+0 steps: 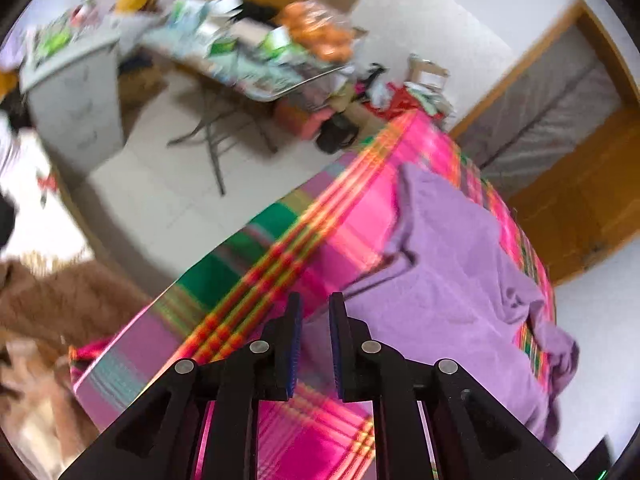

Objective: Fold clothes

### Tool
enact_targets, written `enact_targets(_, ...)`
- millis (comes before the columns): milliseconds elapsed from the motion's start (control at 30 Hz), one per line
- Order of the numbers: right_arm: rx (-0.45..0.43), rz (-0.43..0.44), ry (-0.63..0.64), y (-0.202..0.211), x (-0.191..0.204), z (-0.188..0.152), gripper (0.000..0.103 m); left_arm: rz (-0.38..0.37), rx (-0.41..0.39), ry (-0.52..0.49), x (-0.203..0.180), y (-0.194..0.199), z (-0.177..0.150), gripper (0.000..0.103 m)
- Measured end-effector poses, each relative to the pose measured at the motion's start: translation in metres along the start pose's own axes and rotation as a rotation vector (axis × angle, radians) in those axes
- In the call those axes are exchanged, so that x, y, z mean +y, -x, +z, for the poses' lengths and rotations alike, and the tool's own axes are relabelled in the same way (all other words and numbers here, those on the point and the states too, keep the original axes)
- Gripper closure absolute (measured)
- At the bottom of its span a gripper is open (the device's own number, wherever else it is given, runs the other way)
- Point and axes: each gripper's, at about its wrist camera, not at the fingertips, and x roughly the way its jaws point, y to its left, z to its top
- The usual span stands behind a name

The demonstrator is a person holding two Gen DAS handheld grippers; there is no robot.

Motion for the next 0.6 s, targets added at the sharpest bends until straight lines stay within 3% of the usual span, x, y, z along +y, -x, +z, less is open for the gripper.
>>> enact_targets(100, -0.035, -0.084, -0.095, 0.002, -0.036, 0.012, 0.078, -0.065, 0.021, -0.112, -0.041, -0.011, -0.001, 0.080)
enact_targets(267, -0.067, -0.149, -0.300, -0.002, -0.103, 0.031, 0.073, -0.174, 0.106, -0.320, -0.126, -0.047, -0.008, 0.080)
enact_targets(467, -0.071, -0.242, -0.384, -0.010, -0.156, 0.050, 0.068, -0.214, 0.199, -0.575, -0.220, -0.091, -0.030, 0.079)
enact_targets(600, -0.049, -0.280, -0.389, -0.022, -0.180, 0.068, 0.068, -0.196, 0.195, -0.721, -0.268, -0.115, -0.045, 0.074)
